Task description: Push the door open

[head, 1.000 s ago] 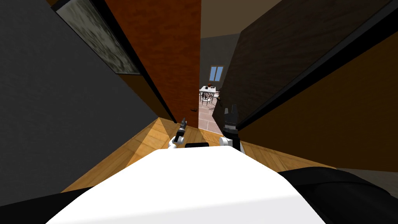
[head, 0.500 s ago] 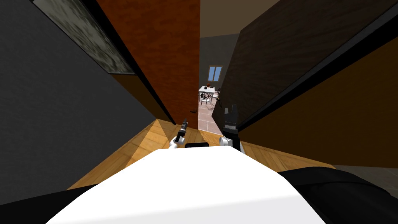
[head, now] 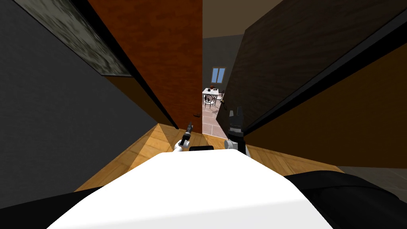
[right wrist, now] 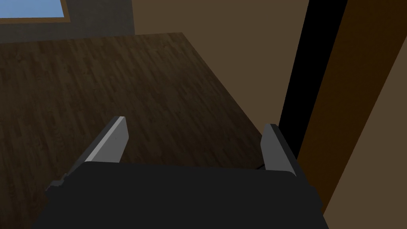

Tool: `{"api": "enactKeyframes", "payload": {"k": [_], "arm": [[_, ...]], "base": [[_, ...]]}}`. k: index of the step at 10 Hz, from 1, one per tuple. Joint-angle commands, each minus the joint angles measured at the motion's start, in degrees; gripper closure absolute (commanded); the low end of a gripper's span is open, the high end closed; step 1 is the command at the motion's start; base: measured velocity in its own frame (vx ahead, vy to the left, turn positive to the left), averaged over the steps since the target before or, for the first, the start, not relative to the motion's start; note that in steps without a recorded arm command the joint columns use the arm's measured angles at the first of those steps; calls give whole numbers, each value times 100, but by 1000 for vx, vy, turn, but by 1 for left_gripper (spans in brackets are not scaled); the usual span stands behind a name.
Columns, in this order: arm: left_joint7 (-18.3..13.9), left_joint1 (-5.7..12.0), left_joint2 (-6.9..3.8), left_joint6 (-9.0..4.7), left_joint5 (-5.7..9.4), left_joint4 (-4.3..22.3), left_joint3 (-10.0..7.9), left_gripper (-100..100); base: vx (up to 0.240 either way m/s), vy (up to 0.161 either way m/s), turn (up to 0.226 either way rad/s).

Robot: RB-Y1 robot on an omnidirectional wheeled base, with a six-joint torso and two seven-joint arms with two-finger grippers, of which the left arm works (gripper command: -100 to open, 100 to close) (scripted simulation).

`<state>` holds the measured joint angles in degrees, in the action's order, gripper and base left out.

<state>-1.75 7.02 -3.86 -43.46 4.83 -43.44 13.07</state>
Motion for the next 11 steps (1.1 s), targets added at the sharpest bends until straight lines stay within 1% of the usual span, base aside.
{"api": "enactKeyframes", "payload": {"k": [1, 3, 5, 6, 7, 9, 11], "arm": [[0, 97, 23, -63, 8, 214, 24, -100], [-1, 190, 54, -121, 15, 438, 65, -100], [-1, 338, 113, -214, 27, 795, 129, -100], [-5, 322, 99, -212, 26, 739, 104, -100], [6, 327, 63, -227, 32, 766, 90, -100], [16, 325, 42, -245, 38, 786, 68, -100], [27, 322, 43, -265, 45, 808, 44, -100]], "base": [[76, 27, -40], [72, 25, -41], [122, 23, -76], [60, 7, -15], [114, -16, -31], [188, -70, -27], [204, -40, -27]]}}
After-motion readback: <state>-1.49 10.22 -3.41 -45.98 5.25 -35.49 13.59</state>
